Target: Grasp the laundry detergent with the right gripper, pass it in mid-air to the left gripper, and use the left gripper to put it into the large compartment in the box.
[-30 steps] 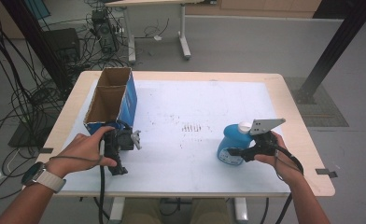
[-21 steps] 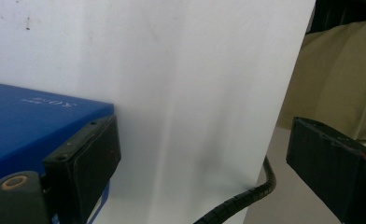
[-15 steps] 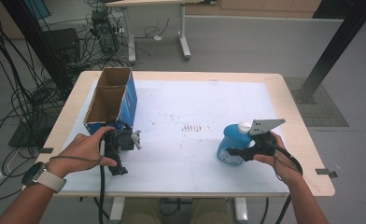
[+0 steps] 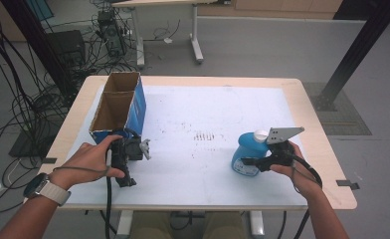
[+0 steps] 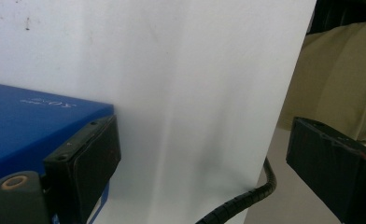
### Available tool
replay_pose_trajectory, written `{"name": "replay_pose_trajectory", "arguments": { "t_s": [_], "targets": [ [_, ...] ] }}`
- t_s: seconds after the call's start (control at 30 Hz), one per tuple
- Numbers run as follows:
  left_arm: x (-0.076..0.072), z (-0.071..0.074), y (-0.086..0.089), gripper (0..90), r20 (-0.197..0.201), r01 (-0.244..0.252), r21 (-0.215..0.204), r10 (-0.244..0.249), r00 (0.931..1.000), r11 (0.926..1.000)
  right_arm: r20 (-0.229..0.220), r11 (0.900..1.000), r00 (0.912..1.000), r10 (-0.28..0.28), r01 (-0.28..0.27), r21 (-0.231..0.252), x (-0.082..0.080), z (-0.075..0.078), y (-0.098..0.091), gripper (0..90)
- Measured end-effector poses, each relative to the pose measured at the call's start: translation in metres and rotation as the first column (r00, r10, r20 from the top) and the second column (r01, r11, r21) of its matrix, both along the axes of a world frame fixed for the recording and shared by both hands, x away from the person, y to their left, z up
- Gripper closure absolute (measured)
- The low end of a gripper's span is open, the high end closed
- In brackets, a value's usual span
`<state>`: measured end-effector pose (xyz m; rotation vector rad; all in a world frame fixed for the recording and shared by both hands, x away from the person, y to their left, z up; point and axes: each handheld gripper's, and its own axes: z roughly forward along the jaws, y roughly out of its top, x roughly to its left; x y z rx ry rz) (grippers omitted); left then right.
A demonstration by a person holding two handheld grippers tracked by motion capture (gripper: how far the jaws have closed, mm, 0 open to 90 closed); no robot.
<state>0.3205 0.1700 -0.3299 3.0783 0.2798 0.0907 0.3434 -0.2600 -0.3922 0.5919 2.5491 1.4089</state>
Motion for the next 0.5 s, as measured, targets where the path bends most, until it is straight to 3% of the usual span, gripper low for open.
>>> {"name": "replay_pose_trajectory", "arguments": {
  "t_s": [0.5],
  "targets": [
    [0.0005, -0.0007, -0.0013, 10.4, 0.001, 0.004, -0.001, -0.004, 1.0, 1.0, 0.014, 0.9998, 0.9997, 0.022, -0.022, 0.006, -0.0015, -0.0002, 0.0002, 42.5]
  ]
}}
